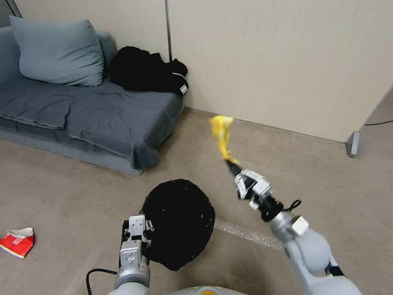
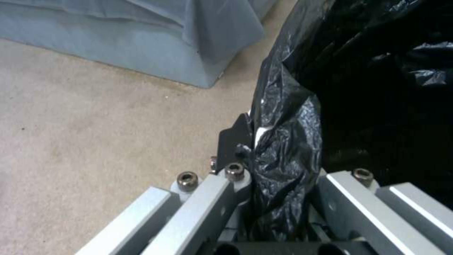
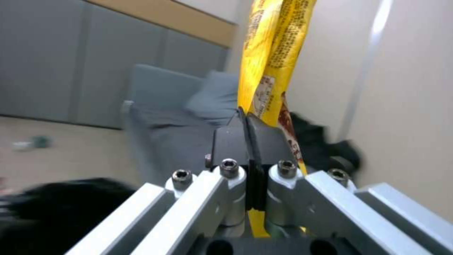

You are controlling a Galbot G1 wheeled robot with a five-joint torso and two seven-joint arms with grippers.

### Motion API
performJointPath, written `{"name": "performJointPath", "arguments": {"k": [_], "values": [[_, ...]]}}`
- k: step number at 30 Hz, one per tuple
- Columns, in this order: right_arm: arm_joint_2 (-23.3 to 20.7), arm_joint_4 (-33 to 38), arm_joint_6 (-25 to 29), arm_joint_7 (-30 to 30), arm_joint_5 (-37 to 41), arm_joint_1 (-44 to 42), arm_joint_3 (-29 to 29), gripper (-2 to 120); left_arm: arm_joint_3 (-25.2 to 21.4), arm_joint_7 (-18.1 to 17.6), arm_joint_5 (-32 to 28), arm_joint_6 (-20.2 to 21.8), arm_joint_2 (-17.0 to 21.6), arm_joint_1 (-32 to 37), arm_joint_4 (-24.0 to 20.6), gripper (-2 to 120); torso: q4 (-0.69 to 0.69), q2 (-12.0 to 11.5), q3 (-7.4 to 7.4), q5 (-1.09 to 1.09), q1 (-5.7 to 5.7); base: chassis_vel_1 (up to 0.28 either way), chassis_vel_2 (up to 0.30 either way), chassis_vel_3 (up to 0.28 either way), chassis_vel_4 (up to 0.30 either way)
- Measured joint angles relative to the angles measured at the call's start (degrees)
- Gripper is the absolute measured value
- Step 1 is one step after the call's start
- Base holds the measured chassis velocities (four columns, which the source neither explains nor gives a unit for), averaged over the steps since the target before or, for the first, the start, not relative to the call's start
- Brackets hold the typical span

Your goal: Pick up the trash bin, then pick up the garbage from the floor and place it into the trash bin.

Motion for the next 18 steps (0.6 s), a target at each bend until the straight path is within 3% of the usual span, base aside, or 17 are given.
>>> {"name": "performJointPath", "arguments": {"k": [7,18], "values": [[-4.42,-3.08,0.27,0.78,-2.75,-2.17,-9.25,0,0.72,0.04,-0.02,0.20,0.07,-0.59,0.31,3,0.00,0.00,0.00,0.01,0.00,0.000,0.000,0.000,0.000],[-3.22,-9.81,0.68,1.43,-6.29,-0.70,-13.94,0,1.00,0.05,-0.47,0.64,0.31,-1.04,-0.10,3,0.01,0.00,0.00,0.01,0.00,0.000,0.000,0.000,0.000]]}}
